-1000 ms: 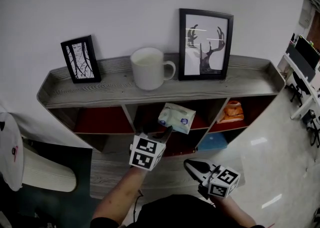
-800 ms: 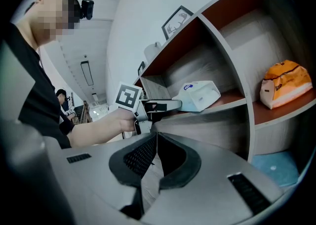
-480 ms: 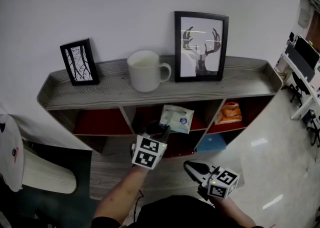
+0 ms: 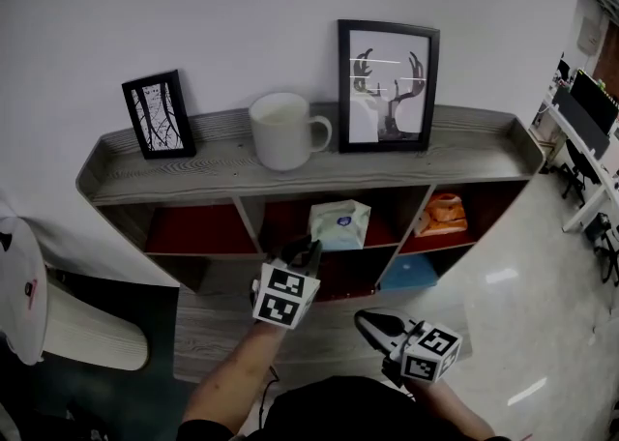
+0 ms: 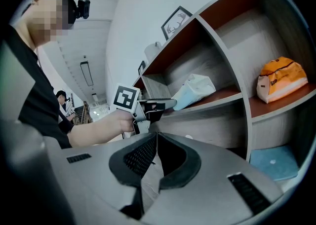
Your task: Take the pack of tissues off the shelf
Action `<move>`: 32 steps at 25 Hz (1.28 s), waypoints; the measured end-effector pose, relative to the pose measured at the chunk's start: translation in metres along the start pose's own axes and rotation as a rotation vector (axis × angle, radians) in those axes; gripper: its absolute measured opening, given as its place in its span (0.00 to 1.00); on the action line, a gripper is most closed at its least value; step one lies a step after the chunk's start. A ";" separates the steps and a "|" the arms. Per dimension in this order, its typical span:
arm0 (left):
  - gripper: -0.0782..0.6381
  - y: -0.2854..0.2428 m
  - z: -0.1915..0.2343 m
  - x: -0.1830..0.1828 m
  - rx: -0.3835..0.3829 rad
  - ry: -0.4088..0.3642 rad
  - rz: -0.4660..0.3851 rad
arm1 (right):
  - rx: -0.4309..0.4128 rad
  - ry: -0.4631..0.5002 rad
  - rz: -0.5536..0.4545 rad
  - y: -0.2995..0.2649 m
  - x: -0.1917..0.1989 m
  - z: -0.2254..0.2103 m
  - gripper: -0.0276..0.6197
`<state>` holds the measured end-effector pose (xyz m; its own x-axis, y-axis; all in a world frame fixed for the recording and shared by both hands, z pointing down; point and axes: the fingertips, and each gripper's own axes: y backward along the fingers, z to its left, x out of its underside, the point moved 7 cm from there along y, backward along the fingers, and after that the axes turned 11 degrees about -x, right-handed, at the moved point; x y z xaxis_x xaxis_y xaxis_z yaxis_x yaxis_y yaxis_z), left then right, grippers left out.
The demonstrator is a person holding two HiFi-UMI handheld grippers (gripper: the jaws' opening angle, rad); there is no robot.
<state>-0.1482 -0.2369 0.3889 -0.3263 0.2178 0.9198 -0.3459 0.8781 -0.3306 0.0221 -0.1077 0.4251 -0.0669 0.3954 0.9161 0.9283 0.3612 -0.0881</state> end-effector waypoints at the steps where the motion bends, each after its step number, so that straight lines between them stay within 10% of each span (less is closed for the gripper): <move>1: 0.19 0.002 0.000 0.001 -0.002 0.002 -0.001 | -0.002 -0.002 0.001 0.000 0.001 0.001 0.07; 32: 0.18 0.158 0.025 0.054 -0.129 0.135 -0.064 | -0.109 -0.019 0.097 -0.056 0.017 0.029 0.07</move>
<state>-0.2426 -0.0969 0.3813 -0.1835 0.2077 0.9608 -0.2437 0.9373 -0.2491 -0.0414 -0.0960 0.4344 0.0195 0.4402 0.8977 0.9649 0.2269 -0.1322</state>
